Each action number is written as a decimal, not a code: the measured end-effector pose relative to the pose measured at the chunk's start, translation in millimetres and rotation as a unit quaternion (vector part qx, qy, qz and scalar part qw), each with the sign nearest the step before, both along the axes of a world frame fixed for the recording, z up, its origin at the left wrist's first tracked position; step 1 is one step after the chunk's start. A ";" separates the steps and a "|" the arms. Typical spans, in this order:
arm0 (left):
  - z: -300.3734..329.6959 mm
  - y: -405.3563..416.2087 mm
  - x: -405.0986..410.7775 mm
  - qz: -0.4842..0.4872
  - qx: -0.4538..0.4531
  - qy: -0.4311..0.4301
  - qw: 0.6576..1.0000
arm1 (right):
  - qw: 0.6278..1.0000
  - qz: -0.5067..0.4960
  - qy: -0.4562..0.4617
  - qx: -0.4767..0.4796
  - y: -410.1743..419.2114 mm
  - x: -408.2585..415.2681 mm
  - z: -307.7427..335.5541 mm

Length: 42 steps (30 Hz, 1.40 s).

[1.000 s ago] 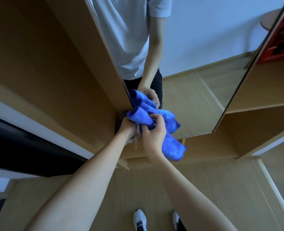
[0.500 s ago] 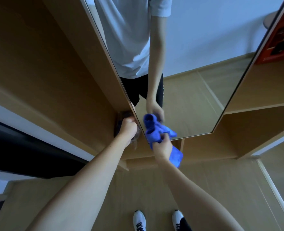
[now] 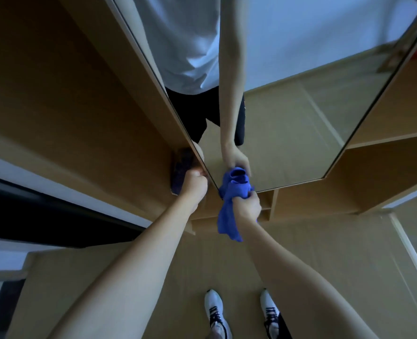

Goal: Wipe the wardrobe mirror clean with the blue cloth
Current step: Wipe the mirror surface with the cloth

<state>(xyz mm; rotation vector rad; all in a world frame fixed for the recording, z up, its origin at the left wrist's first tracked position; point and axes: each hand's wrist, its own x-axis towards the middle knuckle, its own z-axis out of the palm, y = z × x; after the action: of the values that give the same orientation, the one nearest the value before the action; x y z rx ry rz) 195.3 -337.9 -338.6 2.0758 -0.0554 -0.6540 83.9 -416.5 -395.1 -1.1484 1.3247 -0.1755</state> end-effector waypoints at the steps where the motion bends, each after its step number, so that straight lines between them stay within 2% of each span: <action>1: 3.3 -0.9 -6.0 0.007 0.005 0.007 1.000 | 0.999 0.022 -0.019 -0.015 11.0 3.6 3.2; 4: 33.7 -10.0 -26.9 0.007 0.003 0.015 1.000 | 0.995 0.047 -0.083 -0.033 36.4 12.8 14.7; 7: 31.6 -10.9 -25.7 -0.004 0.021 0.008 1.000 | 0.993 0.032 -0.109 -0.025 34.2 21.0 7.1; 17: -23.8 -2.5 3.3 -0.019 0.008 0.018 1.000 | 0.991 -0.118 0.031 0.057 -14.8 3.9 -57.5; 20: -37.8 0.1 -0.7 -0.008 0.009 0.021 1.000 | 0.999 -0.038 0.020 0.008 2.1 1.2 -47.8; 24: -11.3 -11.9 -22.6 0.018 0.014 0.033 0.999 | 0.997 0.051 -0.061 -0.006 30.6 13.5 -28.4; 27: -9.4 -14.9 -25.0 0.030 0.021 0.036 0.999 | 0.995 0.026 -0.083 0.043 38.0 25.1 -26.0; 29: -15.2 -13.2 -22.0 0.015 0.022 0.031 0.999 | 0.996 -0.002 -0.065 0.064 32.1 28.4 -37.6; 33: -42.7 -3.3 -6.9 0.002 0.011 0.030 0.999 | 0.997 -0.055 0.017 0.042 2.8 22.0 -65.5; 35: -59.2 1.6 -0.1 -0.003 0.010 0.029 1.000 | 0.996 -0.076 0.030 0.041 -11.2 14.8 -72.6; 38: -43.1 -1.4 -12.7 0.002 0.008 0.036 0.999 | 0.995 -0.088 0.035 0.022 -23.5 3.8 -78.7; 40: -40.9 -1.9 -18.8 0.003 0.012 0.037 0.999 | 0.996 -0.069 0.056 -0.004 -23.5 1.7 -79.4; 42: -39.9 -3.8 -24.4 0.011 0.011 0.035 0.999 | 0.999 -0.003 0.051 -0.017 -16.0 4.3 -78.8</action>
<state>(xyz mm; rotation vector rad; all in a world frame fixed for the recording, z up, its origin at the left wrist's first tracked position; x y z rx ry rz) 170.9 -341.7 -378.5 2.0698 0.0133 -0.7162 88.2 -432.5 -473.9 -1.1957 1.4209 -0.1465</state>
